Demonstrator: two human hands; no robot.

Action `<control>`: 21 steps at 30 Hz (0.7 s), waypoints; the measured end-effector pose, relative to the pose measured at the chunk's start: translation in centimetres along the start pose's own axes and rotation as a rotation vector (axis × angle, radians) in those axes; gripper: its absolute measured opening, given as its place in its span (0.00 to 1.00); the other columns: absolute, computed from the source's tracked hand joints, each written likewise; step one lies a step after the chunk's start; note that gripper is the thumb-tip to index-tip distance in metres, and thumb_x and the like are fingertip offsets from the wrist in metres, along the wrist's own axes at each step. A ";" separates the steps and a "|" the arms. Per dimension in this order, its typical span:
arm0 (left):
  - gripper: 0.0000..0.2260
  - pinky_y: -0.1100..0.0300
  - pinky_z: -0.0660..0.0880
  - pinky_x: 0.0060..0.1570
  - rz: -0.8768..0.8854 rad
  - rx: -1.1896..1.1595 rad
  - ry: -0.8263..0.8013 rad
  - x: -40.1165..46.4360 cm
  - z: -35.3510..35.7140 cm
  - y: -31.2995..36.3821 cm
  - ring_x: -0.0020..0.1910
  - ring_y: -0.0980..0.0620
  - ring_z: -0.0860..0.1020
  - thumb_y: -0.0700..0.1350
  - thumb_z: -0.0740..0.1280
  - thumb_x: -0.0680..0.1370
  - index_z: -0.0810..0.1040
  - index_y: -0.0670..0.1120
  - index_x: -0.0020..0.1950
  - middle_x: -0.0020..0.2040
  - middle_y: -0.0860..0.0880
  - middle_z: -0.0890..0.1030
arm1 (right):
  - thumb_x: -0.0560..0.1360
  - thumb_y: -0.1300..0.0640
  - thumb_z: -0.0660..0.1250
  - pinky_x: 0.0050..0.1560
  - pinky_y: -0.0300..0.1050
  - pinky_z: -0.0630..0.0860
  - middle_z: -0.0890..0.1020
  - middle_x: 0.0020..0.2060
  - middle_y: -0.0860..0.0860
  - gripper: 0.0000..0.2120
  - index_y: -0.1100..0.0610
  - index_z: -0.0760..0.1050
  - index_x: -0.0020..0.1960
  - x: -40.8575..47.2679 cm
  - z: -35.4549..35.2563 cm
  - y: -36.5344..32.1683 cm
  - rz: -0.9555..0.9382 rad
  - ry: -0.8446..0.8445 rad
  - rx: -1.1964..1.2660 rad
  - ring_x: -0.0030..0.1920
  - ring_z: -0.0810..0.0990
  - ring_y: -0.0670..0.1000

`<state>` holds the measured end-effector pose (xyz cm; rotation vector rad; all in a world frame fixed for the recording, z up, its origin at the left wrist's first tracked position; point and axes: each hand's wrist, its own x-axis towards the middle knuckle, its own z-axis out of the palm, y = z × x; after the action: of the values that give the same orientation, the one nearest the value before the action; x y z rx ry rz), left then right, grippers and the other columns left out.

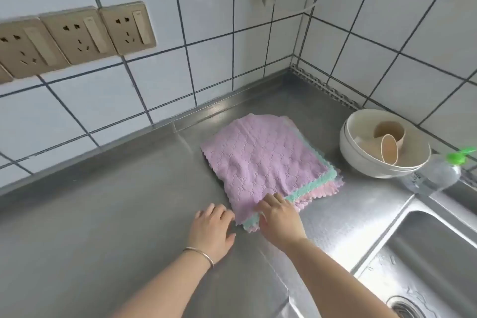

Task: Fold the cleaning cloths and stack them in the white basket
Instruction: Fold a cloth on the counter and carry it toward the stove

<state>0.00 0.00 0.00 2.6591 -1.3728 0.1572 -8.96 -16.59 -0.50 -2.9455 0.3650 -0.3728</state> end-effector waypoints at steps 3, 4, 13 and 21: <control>0.23 0.58 0.70 0.29 -0.015 -0.044 -0.019 1.3 1.3 1.4 0.35 0.52 0.75 0.55 0.78 0.49 0.73 0.54 0.39 0.36 0.55 0.75 | 0.54 0.61 0.74 0.29 0.42 0.74 0.76 0.35 0.47 0.15 0.51 0.76 0.38 0.2 0.9 0.4 0.037 -0.012 0.056 0.34 0.76 0.52; 0.25 0.58 0.70 0.29 -0.031 -0.034 -0.008 1.8 1.9 1.5 0.36 0.51 0.74 0.54 0.78 0.50 0.71 0.54 0.41 0.37 0.54 0.75 | 0.55 0.60 0.73 0.30 0.42 0.74 0.76 0.36 0.47 0.15 0.51 0.75 0.39 0.2 1.2 0.6 0.059 -0.006 0.053 0.35 0.75 0.52; 0.07 0.60 0.59 0.36 -0.019 -0.072 0.094 3.6 3.3 0.4 0.31 0.54 0.74 0.55 0.65 0.63 0.78 0.54 0.30 0.29 0.56 0.77 | 0.61 0.54 0.67 0.32 0.45 0.75 0.75 0.38 0.47 0.09 0.51 0.75 0.41 0.1 2.3 1.4 0.091 -0.001 0.143 0.38 0.75 0.53; 0.12 0.67 0.64 0.33 0.056 -0.286 0.039 3.7 1.6 -1.2 0.36 0.60 0.69 0.57 0.59 0.72 0.80 0.56 0.36 0.34 0.61 0.79 | 0.65 0.37 0.60 0.35 0.44 0.73 0.75 0.35 0.46 0.18 0.50 0.77 0.39 0.9 1.0 0.4 0.058 -0.011 -0.025 0.36 0.74 0.52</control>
<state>3.13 -2.53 -1.07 2.3727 -1.3460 0.0164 -7.96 -17.12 -1.34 -2.9530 0.4555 -0.3463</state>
